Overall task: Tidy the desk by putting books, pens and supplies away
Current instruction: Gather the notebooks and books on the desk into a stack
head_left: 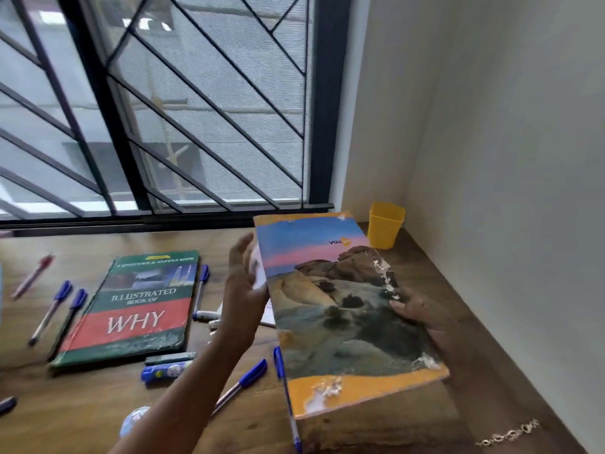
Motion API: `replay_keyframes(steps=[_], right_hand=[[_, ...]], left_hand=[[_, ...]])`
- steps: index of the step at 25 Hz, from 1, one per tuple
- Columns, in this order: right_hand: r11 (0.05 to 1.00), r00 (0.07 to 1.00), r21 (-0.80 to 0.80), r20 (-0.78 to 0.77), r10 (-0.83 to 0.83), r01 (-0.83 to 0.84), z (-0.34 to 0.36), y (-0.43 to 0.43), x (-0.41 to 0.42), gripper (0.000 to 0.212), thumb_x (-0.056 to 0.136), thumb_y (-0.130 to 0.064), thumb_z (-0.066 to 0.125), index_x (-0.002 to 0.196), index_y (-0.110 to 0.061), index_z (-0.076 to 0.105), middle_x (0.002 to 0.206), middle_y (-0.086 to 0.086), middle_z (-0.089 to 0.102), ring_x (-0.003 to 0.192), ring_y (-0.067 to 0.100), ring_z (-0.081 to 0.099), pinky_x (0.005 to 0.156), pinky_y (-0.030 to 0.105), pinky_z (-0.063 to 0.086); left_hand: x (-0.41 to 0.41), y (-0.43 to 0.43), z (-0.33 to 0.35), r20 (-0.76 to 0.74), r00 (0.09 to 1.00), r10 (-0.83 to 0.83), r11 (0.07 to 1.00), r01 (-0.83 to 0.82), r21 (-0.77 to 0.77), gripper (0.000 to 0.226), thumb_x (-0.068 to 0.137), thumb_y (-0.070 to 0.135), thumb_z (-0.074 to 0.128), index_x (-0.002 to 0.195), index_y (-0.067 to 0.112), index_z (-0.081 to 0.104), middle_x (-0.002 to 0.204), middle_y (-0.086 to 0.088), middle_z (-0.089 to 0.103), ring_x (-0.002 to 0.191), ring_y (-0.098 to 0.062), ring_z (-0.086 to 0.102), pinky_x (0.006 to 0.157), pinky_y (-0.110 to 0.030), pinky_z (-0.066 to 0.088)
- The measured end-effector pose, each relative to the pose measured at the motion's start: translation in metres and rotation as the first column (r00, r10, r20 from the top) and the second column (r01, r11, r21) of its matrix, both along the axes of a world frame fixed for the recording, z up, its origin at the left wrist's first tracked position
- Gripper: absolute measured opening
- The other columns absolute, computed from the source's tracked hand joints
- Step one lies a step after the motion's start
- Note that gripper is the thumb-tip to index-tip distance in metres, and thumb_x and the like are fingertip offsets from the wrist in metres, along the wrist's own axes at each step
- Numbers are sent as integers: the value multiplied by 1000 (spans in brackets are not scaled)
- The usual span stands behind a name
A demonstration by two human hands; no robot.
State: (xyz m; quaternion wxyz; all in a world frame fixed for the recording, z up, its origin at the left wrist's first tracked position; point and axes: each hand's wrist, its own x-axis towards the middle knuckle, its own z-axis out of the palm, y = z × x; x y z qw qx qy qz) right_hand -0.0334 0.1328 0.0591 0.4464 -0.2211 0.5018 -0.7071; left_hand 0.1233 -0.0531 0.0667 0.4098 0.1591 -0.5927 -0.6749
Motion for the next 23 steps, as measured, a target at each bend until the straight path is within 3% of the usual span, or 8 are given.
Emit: replay_keyframes(steps=[3,5,7,11,13,15,19,23], right_hand=[[986,985,-122,117,128,-114,-5,-20,16,59,48,-5,86,104,-6,69,102,26,68,79,32,70,64,38,59],[985,979,-86,129,157,-147,-10,-41,21,67,46,-5,86,109,-5,65,108,27,65,85,34,69,70,41,59],[983,977,-34,115,182,-179,-7,-61,27,63,50,-8,86,109,-5,64,106,24,67,88,33,69,74,41,58],[940,989,341,-146,28,23,-18,-118,11,20,87,-22,59,94,-3,62,78,13,67,63,20,63,53,28,54],[801,890,508,-450,-67,317,-44,-148,-15,21,87,-26,61,87,-5,58,73,13,60,60,21,57,51,29,47],[635,763,597,-646,17,491,-66,-177,-30,35,80,-35,67,95,-4,61,90,19,63,83,31,62,66,36,48],[409,722,755,-637,270,513,-88,-229,-30,78,66,-56,71,126,-9,53,131,15,53,122,36,47,100,41,41],[165,752,810,-584,306,562,-109,-254,-33,105,53,-51,82,137,-8,37,138,14,40,129,35,38,101,46,36]], left_hand=[[17,-8,-8,2,997,-81,914,73,398,24,96,26,46,109,12,62,80,-8,72,63,-15,71,52,-25,56],[32,-15,-11,19,993,-113,873,91,479,39,96,39,36,102,11,63,77,-9,73,61,-18,71,49,-27,56],[44,-27,-8,29,993,-114,879,88,469,20,89,18,50,107,12,58,73,-5,72,59,-17,69,50,-27,56],[68,-67,-6,74,997,-17,896,-18,445,34,79,-6,53,103,18,57,71,0,70,55,-12,66,48,-24,54],[80,-84,-3,78,997,8,897,-41,439,36,72,-2,58,101,21,59,73,1,70,56,-13,66,50,-25,56],[91,-99,-1,86,996,17,897,-53,440,35,73,1,58,103,21,58,75,0,69,59,-15,66,52,-27,57],[108,-120,-3,108,993,48,843,-98,529,22,85,1,53,104,13,57,64,-3,67,48,-18,66,46,-31,56],[126,-135,-3,118,990,82,785,-137,604,19,78,5,60,97,8,56,61,-8,64,43,-20,64,42,-33,55]])
